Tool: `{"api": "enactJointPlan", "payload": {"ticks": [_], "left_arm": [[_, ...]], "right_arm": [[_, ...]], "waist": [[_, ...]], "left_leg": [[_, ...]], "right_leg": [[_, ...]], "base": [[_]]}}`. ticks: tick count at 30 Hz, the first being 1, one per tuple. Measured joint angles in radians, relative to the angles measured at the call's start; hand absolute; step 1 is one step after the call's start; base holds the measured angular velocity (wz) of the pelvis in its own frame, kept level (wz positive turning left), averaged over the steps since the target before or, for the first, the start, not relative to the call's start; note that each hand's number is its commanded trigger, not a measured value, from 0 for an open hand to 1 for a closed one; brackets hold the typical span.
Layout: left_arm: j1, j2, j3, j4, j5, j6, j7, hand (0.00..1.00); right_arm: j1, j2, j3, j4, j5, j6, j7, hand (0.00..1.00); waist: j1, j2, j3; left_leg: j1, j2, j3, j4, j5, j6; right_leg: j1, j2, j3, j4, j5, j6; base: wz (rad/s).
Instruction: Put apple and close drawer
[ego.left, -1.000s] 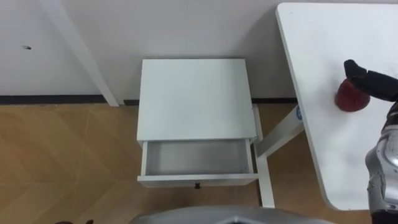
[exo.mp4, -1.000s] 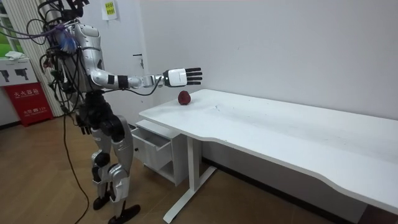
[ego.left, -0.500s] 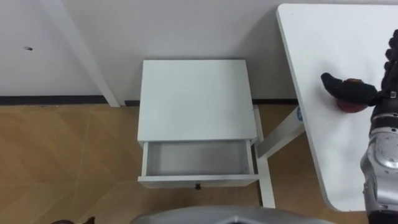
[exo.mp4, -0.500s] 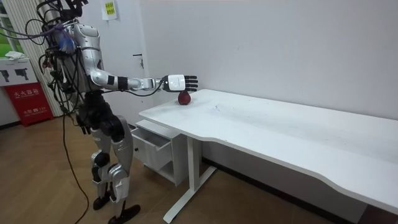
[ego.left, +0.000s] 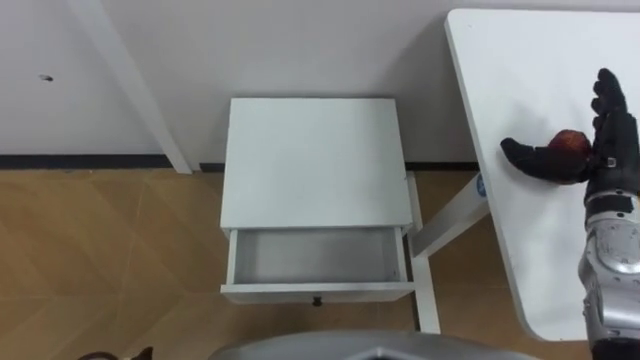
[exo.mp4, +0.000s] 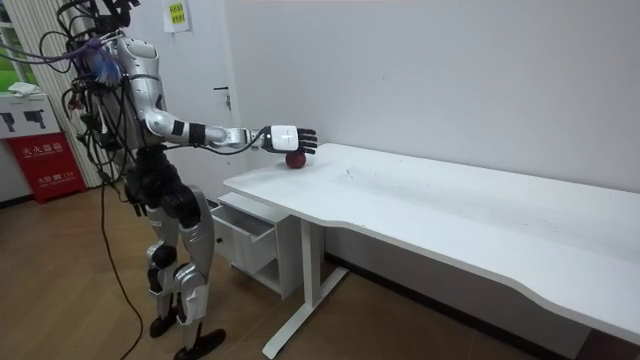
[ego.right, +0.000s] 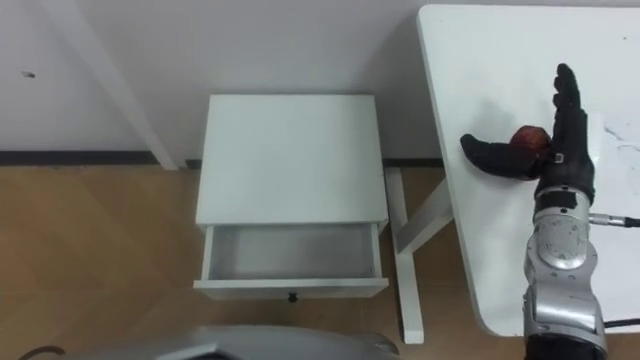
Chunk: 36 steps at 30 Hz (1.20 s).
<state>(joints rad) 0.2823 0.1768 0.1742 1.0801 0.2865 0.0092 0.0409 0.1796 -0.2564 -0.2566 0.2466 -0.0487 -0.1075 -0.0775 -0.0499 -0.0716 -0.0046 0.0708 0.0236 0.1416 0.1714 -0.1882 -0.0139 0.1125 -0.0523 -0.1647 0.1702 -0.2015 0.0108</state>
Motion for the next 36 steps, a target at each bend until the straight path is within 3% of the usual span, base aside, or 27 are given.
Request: {"api": "enactJointPlan", "payload": {"ticks": [4,13,14,15,16,27,36], "left_arm": [[0.001,0.000,-0.001,0.000,0.000,0.000,0.006,0.00],[0.007,0.000,-0.001,0.003,0.003,0.000,0.017,0.00],[0.007,0.000,0.001,0.002,0.004,0.000,0.015,0.00],[0.007,0.000,0.001,0.001,0.009,0.000,0.013,0.00],[0.006,0.000,0.001,0.001,0.011,0.000,0.011,0.00],[0.007,0.002,0.001,0.000,0.011,-0.001,0.005,0.00],[0.012,0.010,0.001,-0.001,0.011,-0.001,0.007,0.00]], "right_arm": [[0.015,0.000,0.013,0.065,-0.001,0.021,0.035,0.00],[0.021,-0.002,0.017,0.070,-0.070,0.009,0.062,0.00],[0.022,-0.002,0.015,0.076,-0.081,0.003,0.068,0.05],[0.022,-0.002,0.013,0.083,-0.088,-0.004,0.070,0.88],[0.022,-0.002,0.012,0.084,-0.091,-0.005,0.072,1.00],[0.007,-0.018,-0.034,0.150,-0.155,-0.044,0.020,1.00],[-0.002,-0.017,-0.035,0.190,-0.156,-0.049,-0.013,1.00]], "waist": [[0.001,0.003,0.0020],[0.000,0.002,0.0012],[0.000,0.000,0.0008],[0.000,-0.001,0.0005],[0.000,-0.001,0.0004],[0.002,-0.010,-0.0054],[0.004,-0.013,-0.0055]], "left_leg": [[0.009,0.000,-0.002,0.000,0.000,0.000],[0.007,0.000,-0.001,0.008,-0.001,0.002],[0.005,0.000,-0.002,0.011,-0.002,0.002],[0.004,0.000,-0.002,0.011,-0.002,0.002],[0.004,0.000,-0.002,0.011,-0.002,0.002],[0.009,0.001,0.001,0.011,-0.002,0.002],[0.009,0.001,0.001,0.011,-0.002,0.002]], "right_leg": [[0.008,0.000,0.001,0.000,0.000,0.000],[0.011,0.001,0.002,-0.003,0.000,0.000],[0.010,0.001,0.001,-0.003,0.000,0.000],[0.010,0.001,0.001,-0.003,0.000,0.000],[0.009,0.001,0.001,-0.003,0.000,0.000],[0.015,0.002,0.010,-0.004,0.000,0.000],[0.016,0.002,0.009,-0.006,0.000,0.000]], "base": [[0.00],[0.00],[0.00],[0.00],[0.00],[0.00],[0.00]]}}
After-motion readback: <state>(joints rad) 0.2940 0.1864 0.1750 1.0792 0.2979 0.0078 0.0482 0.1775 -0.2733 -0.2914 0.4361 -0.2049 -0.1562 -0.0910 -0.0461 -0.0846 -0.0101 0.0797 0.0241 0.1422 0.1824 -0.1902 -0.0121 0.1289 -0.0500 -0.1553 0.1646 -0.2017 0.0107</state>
